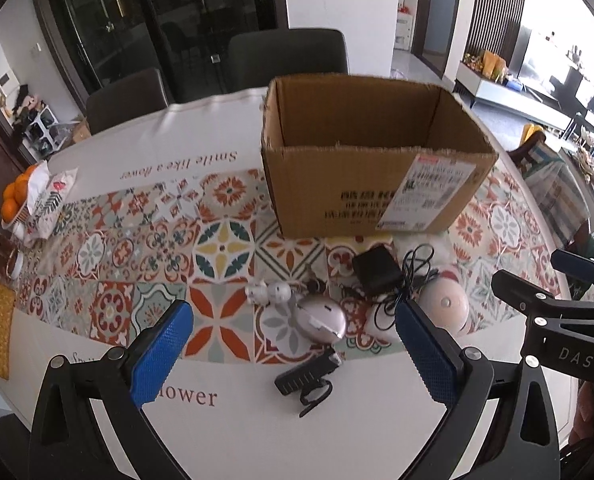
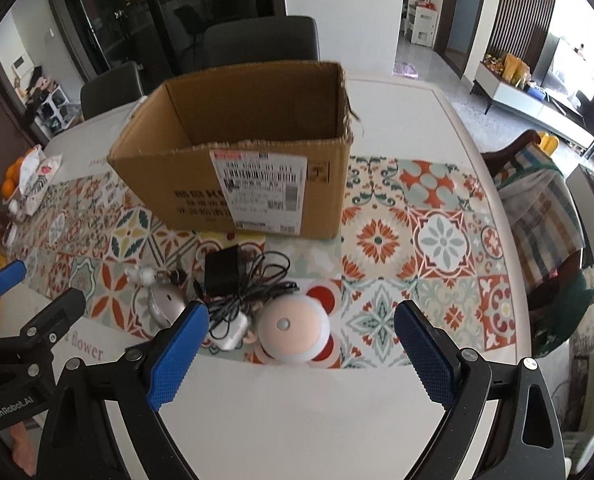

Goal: Organize rigid objects
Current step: 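Withdraw both tools from the box back toward the remaining items, then grasp the peach round lamp with the right tool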

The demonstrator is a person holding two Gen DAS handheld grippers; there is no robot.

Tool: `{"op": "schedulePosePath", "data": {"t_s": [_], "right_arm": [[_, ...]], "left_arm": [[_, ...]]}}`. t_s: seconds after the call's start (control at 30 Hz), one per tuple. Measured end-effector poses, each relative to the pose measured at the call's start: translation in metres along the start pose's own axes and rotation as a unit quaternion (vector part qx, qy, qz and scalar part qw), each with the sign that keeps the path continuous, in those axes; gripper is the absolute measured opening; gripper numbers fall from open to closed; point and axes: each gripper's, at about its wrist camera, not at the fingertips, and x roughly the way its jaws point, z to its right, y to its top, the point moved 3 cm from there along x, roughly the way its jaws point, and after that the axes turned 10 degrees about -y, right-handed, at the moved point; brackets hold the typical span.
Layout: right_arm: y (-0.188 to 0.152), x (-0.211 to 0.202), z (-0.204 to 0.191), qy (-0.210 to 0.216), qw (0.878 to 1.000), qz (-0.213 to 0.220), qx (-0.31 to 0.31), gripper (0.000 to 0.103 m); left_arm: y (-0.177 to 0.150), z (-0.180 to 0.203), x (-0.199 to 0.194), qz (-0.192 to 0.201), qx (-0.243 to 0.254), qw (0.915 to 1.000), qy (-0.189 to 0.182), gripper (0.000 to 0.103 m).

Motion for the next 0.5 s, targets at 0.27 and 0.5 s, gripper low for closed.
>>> {"op": "schedulePosePath", "data": {"t_s": [0.27,0.5], "right_arm": [[-0.013,0.026,-0.005,0.002,0.999,-0.036,-0.005,0.094],[-0.022,0.052,-0.01,0.002,0.998,-0.067,-0.012,0.093]], "left_arm": [[-0.016,-0.003,0.028,-0.038,-0.006,0.9992,0.005,0.103],[-0.027,-0.002,0.05,-0.068,-0.008,0.9977,0.006,0.103]]}}
